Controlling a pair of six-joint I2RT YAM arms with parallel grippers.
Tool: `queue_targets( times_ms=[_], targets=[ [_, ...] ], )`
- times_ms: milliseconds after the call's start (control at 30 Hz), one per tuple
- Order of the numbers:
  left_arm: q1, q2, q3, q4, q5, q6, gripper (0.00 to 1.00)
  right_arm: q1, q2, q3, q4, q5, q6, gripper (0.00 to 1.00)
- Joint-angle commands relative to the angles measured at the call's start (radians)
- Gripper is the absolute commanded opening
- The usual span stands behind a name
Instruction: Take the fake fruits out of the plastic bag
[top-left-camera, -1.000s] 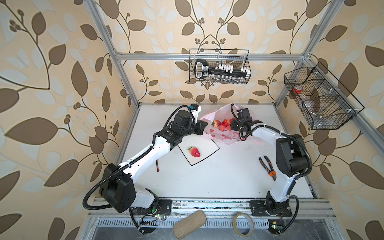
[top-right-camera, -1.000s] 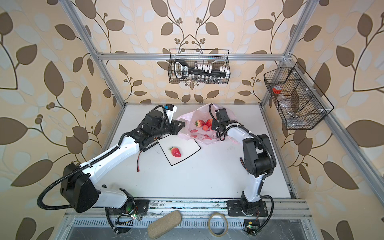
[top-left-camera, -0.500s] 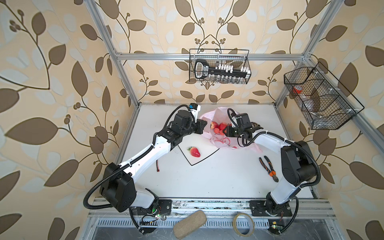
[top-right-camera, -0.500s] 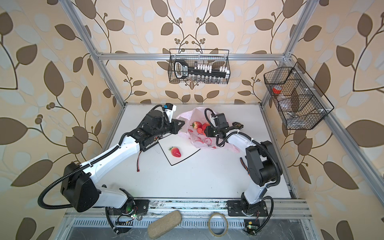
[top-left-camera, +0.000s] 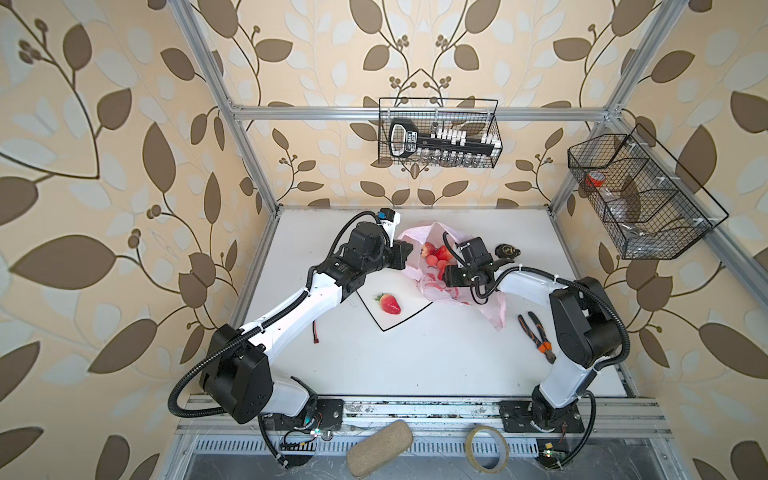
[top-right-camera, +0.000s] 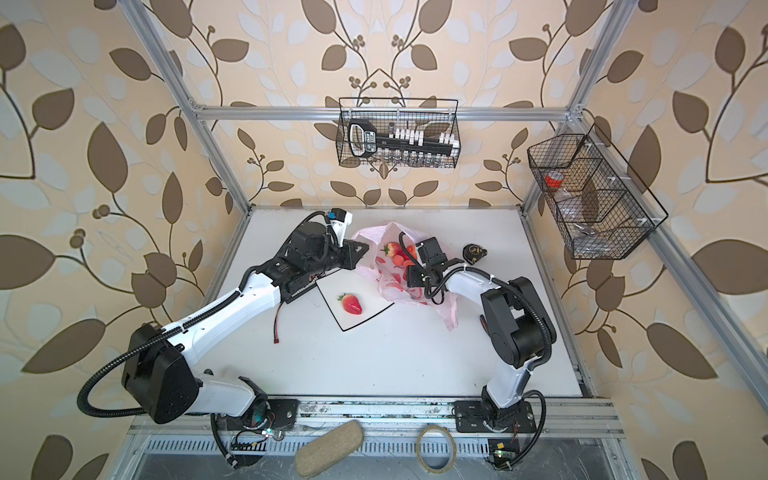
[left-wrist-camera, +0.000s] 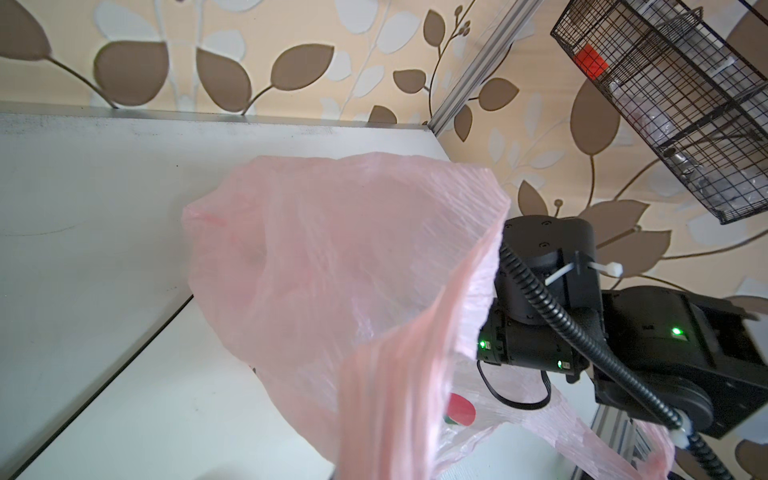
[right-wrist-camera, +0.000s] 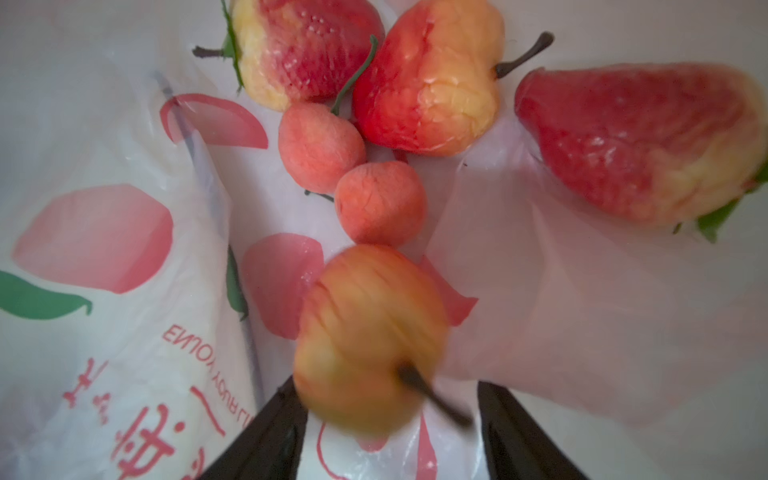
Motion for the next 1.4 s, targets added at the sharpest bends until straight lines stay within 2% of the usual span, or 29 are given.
queue_targets(
  times_ms=[0,233,533,1167,1367],
  targets=[
    [0.013,-0.013,-0.002,0.023,0.007,0.014,0.0,0.002,-0.034,0.034,-0.022,0.04,-0.049,0.7],
    [0.012,-0.005,0.018,0.011,0.02,0.02,0.0,0.003,-0.021,0.084,-0.01,-0.002,-0.117,0.7],
    [0.013,-0.01,0.014,0.012,0.018,0.018,0.0,0.006,0.055,0.122,0.06,-0.106,-0.006,0.66],
    [0.013,-0.003,0.013,0.017,0.025,0.008,0.0,0.055,0.211,0.163,0.015,-0.026,0.049,0.7],
    [0.012,-0.006,0.015,0.013,0.022,0.013,0.0,0.056,0.237,0.189,0.004,0.025,0.072,0.64]
  ],
)
